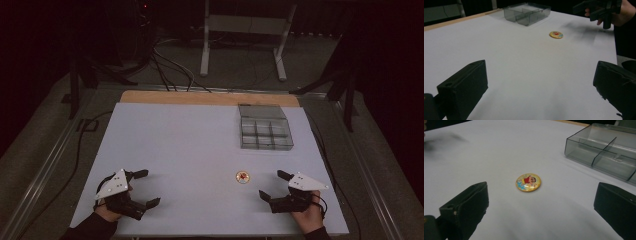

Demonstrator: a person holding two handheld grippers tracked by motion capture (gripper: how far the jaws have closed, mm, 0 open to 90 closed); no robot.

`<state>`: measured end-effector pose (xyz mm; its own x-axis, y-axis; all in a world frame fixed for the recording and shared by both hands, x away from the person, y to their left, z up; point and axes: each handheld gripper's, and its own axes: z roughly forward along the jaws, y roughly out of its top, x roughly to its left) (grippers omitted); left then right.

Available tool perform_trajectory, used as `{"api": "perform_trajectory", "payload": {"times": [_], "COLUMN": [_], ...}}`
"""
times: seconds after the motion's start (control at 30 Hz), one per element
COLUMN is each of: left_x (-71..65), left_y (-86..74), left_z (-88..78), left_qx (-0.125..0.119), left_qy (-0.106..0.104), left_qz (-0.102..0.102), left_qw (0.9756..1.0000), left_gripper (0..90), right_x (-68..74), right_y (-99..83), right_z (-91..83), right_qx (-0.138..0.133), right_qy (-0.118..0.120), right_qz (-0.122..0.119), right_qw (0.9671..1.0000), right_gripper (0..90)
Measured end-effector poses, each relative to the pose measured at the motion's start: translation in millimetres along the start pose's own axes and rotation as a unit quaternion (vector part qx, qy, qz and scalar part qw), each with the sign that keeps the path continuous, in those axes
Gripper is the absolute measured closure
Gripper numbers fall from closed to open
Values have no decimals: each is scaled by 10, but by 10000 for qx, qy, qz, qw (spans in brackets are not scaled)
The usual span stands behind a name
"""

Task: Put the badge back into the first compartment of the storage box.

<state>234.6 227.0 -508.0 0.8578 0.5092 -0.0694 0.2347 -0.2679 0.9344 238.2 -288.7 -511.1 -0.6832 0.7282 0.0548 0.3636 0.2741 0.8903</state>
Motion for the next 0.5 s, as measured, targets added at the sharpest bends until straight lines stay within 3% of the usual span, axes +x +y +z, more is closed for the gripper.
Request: {"api": "perform_trajectory", "payload": {"times": [0.5], "left_x": [17], "left_y": [3], "left_z": [60], "left_qx": [69], "left_qy": [-28], "left_qz": [-17], "left_qw": [10000], "left_gripper": [2], "right_x": [-24], "right_y": [-27], "right_z": [-13], "right_qx": [74], "right_qy": [-90], "right_qz": [73], "right_qw": [9999], "right_gripper": [0]}}
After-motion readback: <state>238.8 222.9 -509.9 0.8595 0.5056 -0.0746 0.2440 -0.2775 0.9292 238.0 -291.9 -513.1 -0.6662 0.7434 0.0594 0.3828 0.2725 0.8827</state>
